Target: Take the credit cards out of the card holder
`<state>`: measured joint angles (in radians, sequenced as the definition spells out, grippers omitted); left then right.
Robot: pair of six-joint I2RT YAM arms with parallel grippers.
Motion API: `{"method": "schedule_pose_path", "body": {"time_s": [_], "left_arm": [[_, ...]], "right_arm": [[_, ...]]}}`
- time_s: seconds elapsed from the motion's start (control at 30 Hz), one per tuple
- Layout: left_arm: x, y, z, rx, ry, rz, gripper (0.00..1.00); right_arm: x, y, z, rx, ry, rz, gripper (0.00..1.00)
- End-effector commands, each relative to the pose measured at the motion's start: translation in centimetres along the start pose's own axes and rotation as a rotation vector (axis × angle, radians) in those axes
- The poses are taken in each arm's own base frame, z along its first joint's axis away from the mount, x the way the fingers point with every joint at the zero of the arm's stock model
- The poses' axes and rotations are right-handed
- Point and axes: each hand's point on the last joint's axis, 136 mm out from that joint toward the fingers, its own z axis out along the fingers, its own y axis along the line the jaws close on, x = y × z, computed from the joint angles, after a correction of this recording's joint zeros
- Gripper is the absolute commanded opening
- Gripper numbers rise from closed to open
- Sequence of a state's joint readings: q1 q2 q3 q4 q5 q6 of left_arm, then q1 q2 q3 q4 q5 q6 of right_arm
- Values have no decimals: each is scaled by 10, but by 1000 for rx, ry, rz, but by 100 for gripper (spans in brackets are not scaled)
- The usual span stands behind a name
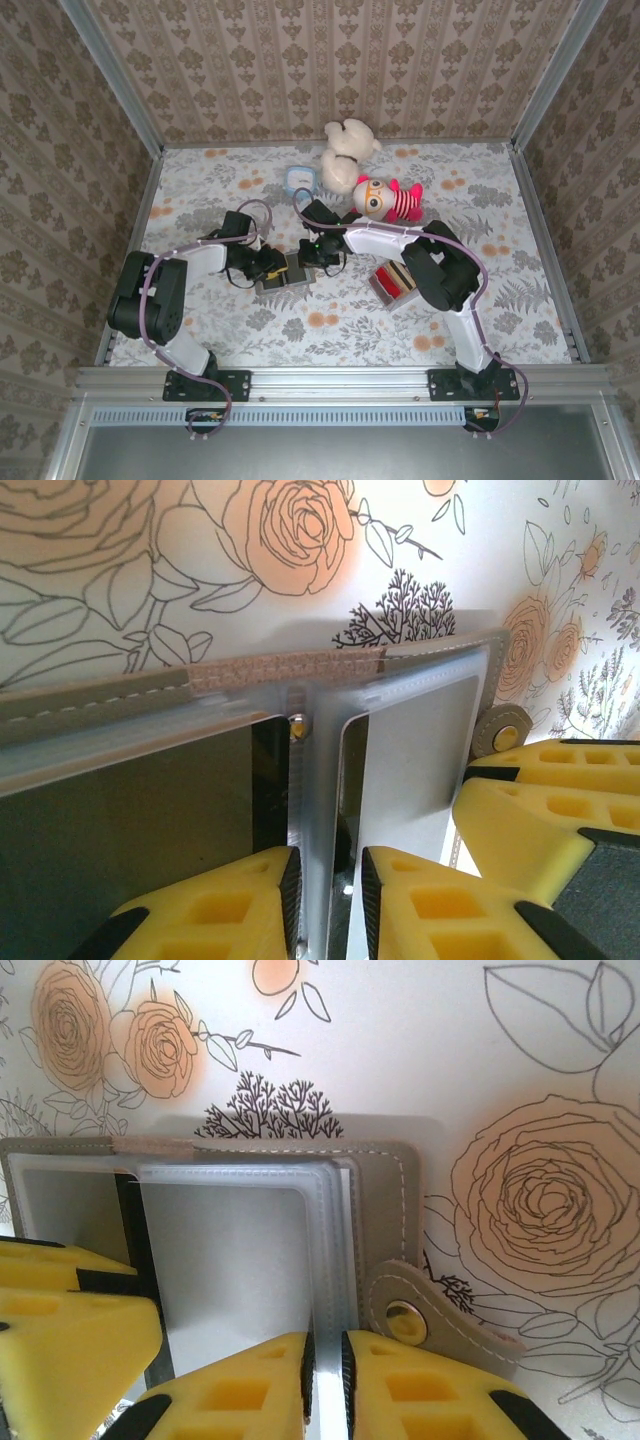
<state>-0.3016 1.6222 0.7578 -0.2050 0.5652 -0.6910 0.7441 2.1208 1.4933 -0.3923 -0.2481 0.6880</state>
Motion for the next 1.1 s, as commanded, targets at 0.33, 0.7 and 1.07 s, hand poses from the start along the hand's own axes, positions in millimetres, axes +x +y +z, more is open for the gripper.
{"method": "schedule_pose_path", "body": {"time_s": [0.33, 0.7, 1.07], "left_arm": [[0, -10, 1, 40, 25, 16, 18], [1, -25, -15, 147, 3, 71, 8], [6, -12, -25, 165, -7, 54, 8]], "right_arm": [[9, -2, 16, 10, 65, -2, 18], [10, -10, 18, 49, 65, 3, 18], [10, -21, 21, 103, 63, 8, 17]]}}
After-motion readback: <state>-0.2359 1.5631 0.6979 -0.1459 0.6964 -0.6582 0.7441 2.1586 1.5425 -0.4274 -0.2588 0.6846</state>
